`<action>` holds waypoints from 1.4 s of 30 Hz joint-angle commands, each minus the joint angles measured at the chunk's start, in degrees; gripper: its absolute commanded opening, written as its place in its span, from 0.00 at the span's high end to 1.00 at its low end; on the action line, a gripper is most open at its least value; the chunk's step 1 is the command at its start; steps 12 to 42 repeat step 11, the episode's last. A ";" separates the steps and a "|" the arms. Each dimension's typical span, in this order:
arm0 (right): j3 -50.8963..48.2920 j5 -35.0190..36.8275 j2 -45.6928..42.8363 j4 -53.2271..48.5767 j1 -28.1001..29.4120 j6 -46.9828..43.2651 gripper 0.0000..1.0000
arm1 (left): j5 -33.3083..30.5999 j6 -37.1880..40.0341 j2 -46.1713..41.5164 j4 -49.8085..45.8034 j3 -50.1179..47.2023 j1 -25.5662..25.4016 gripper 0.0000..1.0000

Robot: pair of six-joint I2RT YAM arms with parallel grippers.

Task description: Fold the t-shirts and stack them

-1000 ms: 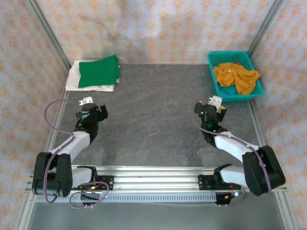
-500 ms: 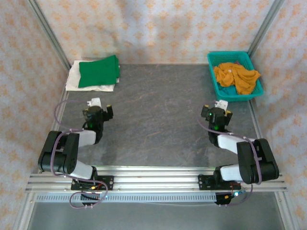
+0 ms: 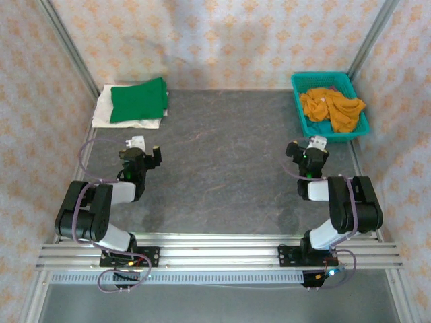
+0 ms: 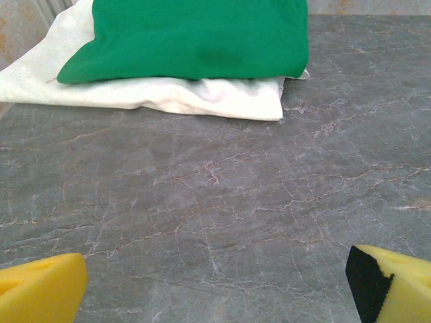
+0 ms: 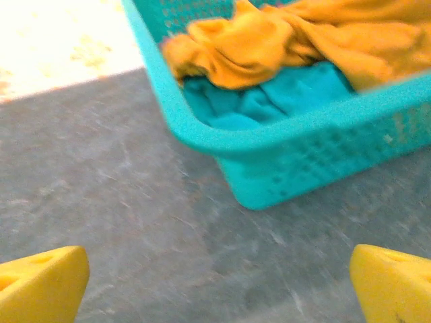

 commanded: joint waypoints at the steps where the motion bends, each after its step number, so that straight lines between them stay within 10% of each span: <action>1: -0.33 -1.83 -0.49 -3.02 0.06 -0.67 0.01 | 0.26 0.93 0.24 0.48 0.81 0.11 0.00; 42: -0.20 -1.81 -0.20 -2.81 0.41 -1.24 0.01 | 0.69 0.93 0.13 0.48 0.67 0.11 0.00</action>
